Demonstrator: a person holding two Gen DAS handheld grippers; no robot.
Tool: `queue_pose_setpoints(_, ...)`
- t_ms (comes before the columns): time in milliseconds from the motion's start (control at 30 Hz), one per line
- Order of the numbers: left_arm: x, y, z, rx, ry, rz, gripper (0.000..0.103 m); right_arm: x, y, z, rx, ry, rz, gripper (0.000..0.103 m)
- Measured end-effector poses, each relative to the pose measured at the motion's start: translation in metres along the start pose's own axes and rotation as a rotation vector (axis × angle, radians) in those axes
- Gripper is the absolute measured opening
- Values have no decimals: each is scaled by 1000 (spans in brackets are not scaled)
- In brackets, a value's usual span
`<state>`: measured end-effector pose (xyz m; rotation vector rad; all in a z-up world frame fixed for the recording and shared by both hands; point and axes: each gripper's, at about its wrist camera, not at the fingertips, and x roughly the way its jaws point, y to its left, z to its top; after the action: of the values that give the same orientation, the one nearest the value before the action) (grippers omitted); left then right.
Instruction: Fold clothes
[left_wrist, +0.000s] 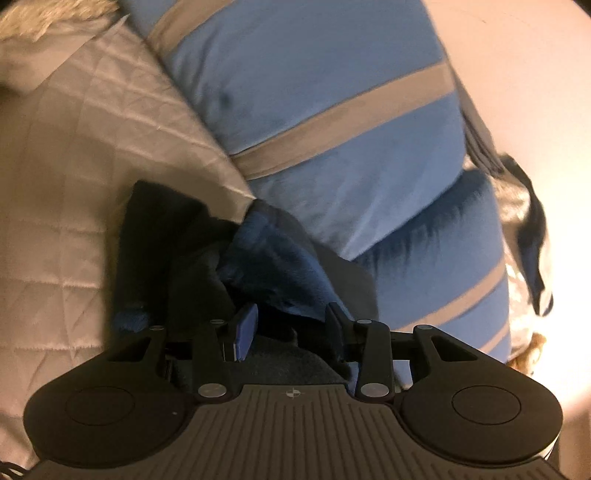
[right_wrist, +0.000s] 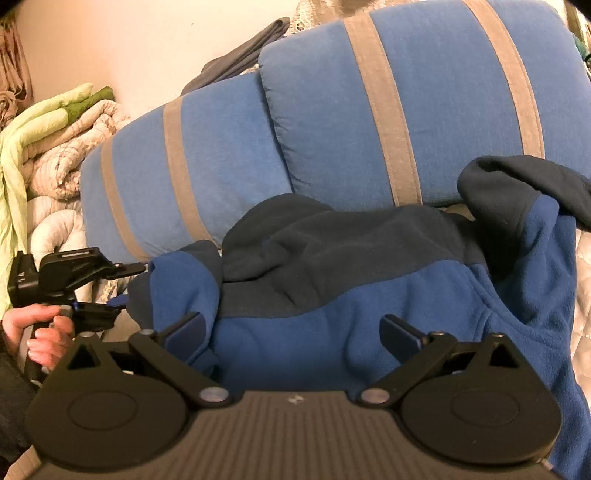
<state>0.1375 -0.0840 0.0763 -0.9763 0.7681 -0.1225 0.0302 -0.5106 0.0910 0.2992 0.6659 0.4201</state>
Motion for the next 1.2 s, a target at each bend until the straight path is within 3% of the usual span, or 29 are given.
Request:
queue_pose_setpoints(333,10,21,-3,-207,-35,-35,37,1,0,0,3,4,3,103)
queue_pose_setpoints(500,18,28,1,-300,-38,-63,14,1,0,0,-3,9,4,103)
queue_pose_setpoints(667,18,17,5,-259,-50,-71,8,2,0,0,-2,15,0,103)
queue_pose_setpoints(767,9,3,11,-182,-73,-47,7,2,-1,-1,2,16,-3,103)
queue_pose_setpoints(900,-10,-27,25,9,-98,11,6,3,0,-1,1,19,-4,103)
queue_pose_setpoints(1100,-61,-70,46,301,-181,179,6,2,1,-1,-22,17,-5,103)
queue_pose_setpoints(1200,-108,-86,58,414,-258,255,6,3,2,-2,-25,22,-3,103)
